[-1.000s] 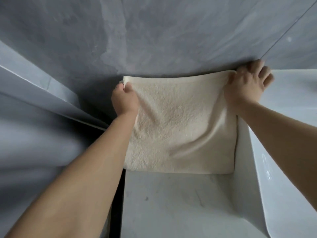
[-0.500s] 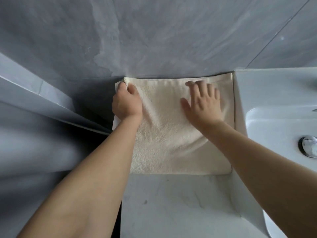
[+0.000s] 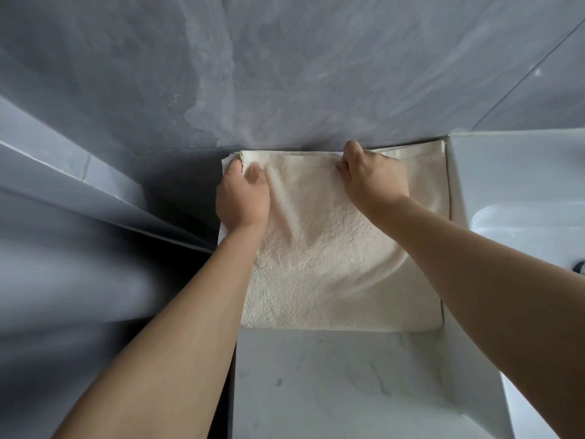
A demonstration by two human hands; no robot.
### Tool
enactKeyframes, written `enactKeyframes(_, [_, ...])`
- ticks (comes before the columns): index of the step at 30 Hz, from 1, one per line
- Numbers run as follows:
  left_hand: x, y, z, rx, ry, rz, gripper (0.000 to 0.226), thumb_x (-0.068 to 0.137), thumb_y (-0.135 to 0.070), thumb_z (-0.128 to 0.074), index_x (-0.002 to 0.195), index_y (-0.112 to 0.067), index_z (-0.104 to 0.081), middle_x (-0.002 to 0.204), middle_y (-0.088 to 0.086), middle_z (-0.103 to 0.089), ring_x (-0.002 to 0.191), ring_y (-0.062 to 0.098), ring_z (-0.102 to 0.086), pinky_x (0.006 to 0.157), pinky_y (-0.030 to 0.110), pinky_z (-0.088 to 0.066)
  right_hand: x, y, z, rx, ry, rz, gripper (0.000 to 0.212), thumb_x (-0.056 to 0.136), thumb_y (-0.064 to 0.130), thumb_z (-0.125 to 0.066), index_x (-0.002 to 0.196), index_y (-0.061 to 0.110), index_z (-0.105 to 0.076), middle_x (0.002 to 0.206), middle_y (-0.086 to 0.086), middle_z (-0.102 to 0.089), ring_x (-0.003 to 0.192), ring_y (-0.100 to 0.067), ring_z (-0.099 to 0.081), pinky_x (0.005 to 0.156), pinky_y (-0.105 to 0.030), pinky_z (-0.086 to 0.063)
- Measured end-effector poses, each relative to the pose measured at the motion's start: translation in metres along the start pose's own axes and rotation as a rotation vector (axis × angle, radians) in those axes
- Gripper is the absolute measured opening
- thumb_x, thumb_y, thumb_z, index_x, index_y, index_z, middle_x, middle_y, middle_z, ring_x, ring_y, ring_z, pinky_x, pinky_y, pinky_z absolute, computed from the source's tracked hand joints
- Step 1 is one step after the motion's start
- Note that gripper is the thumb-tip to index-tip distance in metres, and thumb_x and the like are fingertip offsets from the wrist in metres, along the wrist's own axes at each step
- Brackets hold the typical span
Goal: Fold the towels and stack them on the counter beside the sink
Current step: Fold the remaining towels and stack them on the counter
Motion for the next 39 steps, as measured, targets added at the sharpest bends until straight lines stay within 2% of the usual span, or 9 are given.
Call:
enactKeyframes(4, [0.002, 0.002, 0.000, -0.015, -0.010, 0.008, 0.037, 0.103, -0.036, -0.045, 0.121, -0.009, -0.063, 0.113, 0.005, -0.070, 0.105, 0.025, -0.064, 0.083, 0.034, -0.048, 0.002, -0.004, 0.003, 0.013, -0.118, 0.010, 0.018, 0.099, 0.023, -0.047, 0.093, 0.006, -0.051, 0.077, -0.015, -0.065, 0.063, -0.039, -0.061, 0.055, -0.033, -0.031])
enactKeyframes(10, [-0.001, -0.005, 0.003, -0.130, -0.101, 0.028, 0.023, 0.101, -0.028, -0.051, 0.111, -0.008, -0.058, 0.101, -0.001, -0.063, 0.098, 0.023, -0.062, 0.081, 0.037, -0.047, 0.002, -0.009, -0.011, 0.182, -0.137, -0.078, 0.016, 0.098, 0.023, -0.047, 0.095, 0.007, -0.049, 0.085, -0.014, -0.062, 0.076, -0.037, -0.056, 0.064, -0.034, -0.030])
enactKeyframes(13, [-0.022, -0.008, 0.004, 0.067, -0.299, -0.439, 0.029, 0.087, -0.012, -0.057, 0.116, -0.009, -0.059, 0.118, 0.009, -0.058, 0.108, 0.031, -0.055, 0.094, 0.045, -0.043, -0.009, -0.012, -0.021, 0.243, -0.142, -0.037, 0.015, 0.096, 0.021, -0.050, 0.092, 0.007, -0.052, 0.092, -0.013, -0.058, 0.085, -0.034, -0.052, 0.076, -0.039, -0.037])
enactKeyframes(17, [-0.050, -0.010, -0.025, 0.185, 0.149, -0.921, 0.046, 0.093, -0.015, -0.046, 0.137, -0.005, -0.054, 0.146, 0.013, -0.048, 0.137, 0.032, -0.041, 0.114, 0.052, -0.029, -0.025, -0.024, -0.023, 0.154, -0.111, -0.020, 0.025, 0.100, 0.030, -0.047, 0.111, 0.012, -0.060, 0.115, -0.013, -0.053, 0.104, -0.036, -0.047, 0.097, -0.045, -0.035])
enactKeyframes(20, [-0.043, 0.003, -0.038, 0.457, 0.401, -0.883, 0.060, 0.102, -0.042, -0.020, 0.159, -0.021, -0.025, 0.167, -0.002, -0.017, 0.155, 0.019, -0.007, 0.123, 0.051, -0.006, -0.042, -0.035, -0.020, 0.100, 0.013, 0.035, 0.040, 0.102, 0.035, -0.040, 0.138, 0.021, -0.049, 0.138, -0.011, -0.043, 0.128, -0.035, -0.036, 0.114, -0.044, -0.017])
enactKeyframes(24, [-0.016, 0.026, -0.034, 0.666, 0.423, -0.907, 0.065, 0.101, -0.056, -0.002, 0.160, -0.029, 0.004, 0.167, -0.008, 0.013, 0.152, 0.012, 0.018, 0.124, 0.049, 0.006, -0.056, -0.049, -0.021, -0.040, 0.159, 0.000, 0.057, 0.101, 0.053, -0.018, 0.155, 0.033, -0.021, 0.157, -0.002, -0.024, 0.148, -0.025, -0.010, 0.120, -0.048, 0.003])
enactKeyframes(32, [-0.019, 0.029, -0.021, 0.621, 0.337, -0.759, 0.068, 0.100, -0.056, -0.007, 0.161, -0.026, 0.004, 0.167, -0.004, 0.016, 0.153, 0.018, 0.018, 0.122, 0.046, 0.015, -0.061, -0.063, -0.023, -0.155, 0.185, -0.033, 0.063, 0.098, 0.058, -0.017, 0.156, 0.032, -0.015, 0.163, -0.005, -0.006, 0.151, -0.023, 0.000, 0.120, -0.048, 0.008])
enactKeyframes(36, [-0.055, 0.006, -0.042, 0.528, 0.420, -0.869, 0.070, 0.098, -0.061, -0.014, 0.161, -0.032, -0.002, 0.168, -0.007, 0.007, 0.154, 0.023, 0.011, 0.120, 0.060, 0.008, -0.060, -0.062, -0.023, -0.161, 0.181, -0.022, 0.063, 0.098, 0.057, -0.016, 0.156, 0.031, -0.015, 0.164, -0.005, -0.006, 0.151, -0.024, 0.000, 0.119, -0.048, 0.007])
enactKeyframes(39, [-0.036, 0.022, -0.040, 0.669, 0.410, -0.881, 0.072, 0.098, -0.065, -0.003, 0.159, -0.029, 0.011, 0.166, -0.006, 0.019, 0.153, 0.020, 0.019, 0.123, 0.054, 0.007, -0.061, -0.063, -0.020, -0.156, 0.192, -0.017, 0.062, 0.099, 0.055, -0.016, 0.156, 0.031, -0.013, 0.164, -0.005, -0.004, 0.151, -0.024, 0.001, 0.119, -0.045, 0.010])
Point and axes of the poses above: each hand's wrist, its own x-axis towards the middle knuckle, its own z-axis out of the back of the hand, y = z × x, the point moved 2 cm from there along x, towards the middle knuckle
